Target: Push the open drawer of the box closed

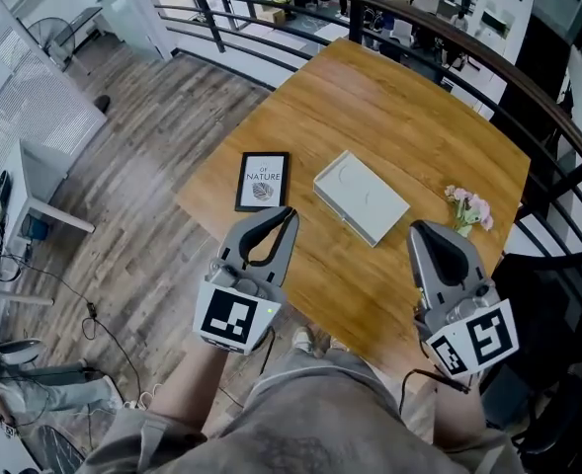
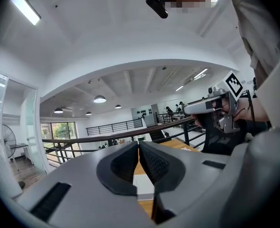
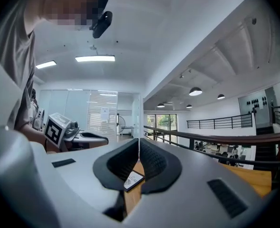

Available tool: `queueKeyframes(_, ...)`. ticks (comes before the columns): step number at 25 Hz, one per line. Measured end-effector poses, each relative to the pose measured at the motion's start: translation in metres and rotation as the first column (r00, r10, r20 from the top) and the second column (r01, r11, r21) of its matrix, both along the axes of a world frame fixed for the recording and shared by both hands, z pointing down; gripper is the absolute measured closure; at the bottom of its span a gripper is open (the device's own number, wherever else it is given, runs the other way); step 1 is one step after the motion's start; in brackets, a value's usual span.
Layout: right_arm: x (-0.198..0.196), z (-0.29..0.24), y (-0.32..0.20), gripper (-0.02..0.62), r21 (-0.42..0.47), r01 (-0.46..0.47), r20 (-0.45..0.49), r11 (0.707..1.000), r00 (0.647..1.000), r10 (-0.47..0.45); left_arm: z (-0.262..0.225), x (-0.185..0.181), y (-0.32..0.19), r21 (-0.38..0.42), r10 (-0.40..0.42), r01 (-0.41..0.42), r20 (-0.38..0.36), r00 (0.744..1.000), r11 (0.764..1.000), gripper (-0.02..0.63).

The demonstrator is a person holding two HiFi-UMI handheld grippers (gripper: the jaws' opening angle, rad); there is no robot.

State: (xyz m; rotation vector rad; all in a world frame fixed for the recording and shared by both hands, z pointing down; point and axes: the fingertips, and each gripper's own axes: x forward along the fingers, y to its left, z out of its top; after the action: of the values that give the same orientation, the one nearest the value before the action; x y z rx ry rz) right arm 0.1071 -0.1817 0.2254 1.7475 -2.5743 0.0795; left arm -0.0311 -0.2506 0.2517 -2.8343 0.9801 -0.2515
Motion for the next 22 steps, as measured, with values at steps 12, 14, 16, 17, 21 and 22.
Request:
queueKeyframes(12,-0.008,0.015,0.023,0.561,-0.035,0.004,-0.030,0.999,1.000,-0.006,0.003,-0.013,0.026,-0.002,-0.019,0.019,0.018,1.000,1.000,0.583)
queueKeyframes(14,-0.009,0.019,0.026,0.561,-0.044,0.004,-0.026,0.999,1.000,-0.005,0.006,-0.016,0.029,0.000,-0.017,0.017,0.033,0.999,1.000,0.583)
queueKeyframes(16,-0.009,0.019,0.026,0.561,-0.048,0.003,-0.027,0.999,1.000,-0.005,0.007,-0.017,0.029,0.008,-0.016,0.015,0.051,0.999,1.000,0.583)
queueKeyframes(17,-0.010,0.018,0.026,0.561,-0.048,0.003,-0.027,0.999,1.000,-0.004,0.007,-0.018,0.029,0.009,-0.017,0.017,0.053,0.998,1.000,0.583)
queueKeyframes(21,-0.009,0.016,0.027,0.561,-0.044,0.002,-0.027,0.999,1.000,-0.003,0.004,-0.017,0.032,0.011,-0.018,0.018,0.052,0.998,1.000,0.583)
queueKeyframes(22,-0.009,0.016,0.028,0.561,-0.043,0.002,-0.026,0.999,1.000,-0.004,0.003,-0.017,0.033,0.014,-0.017,0.016,0.053,0.998,1.000,0.583)
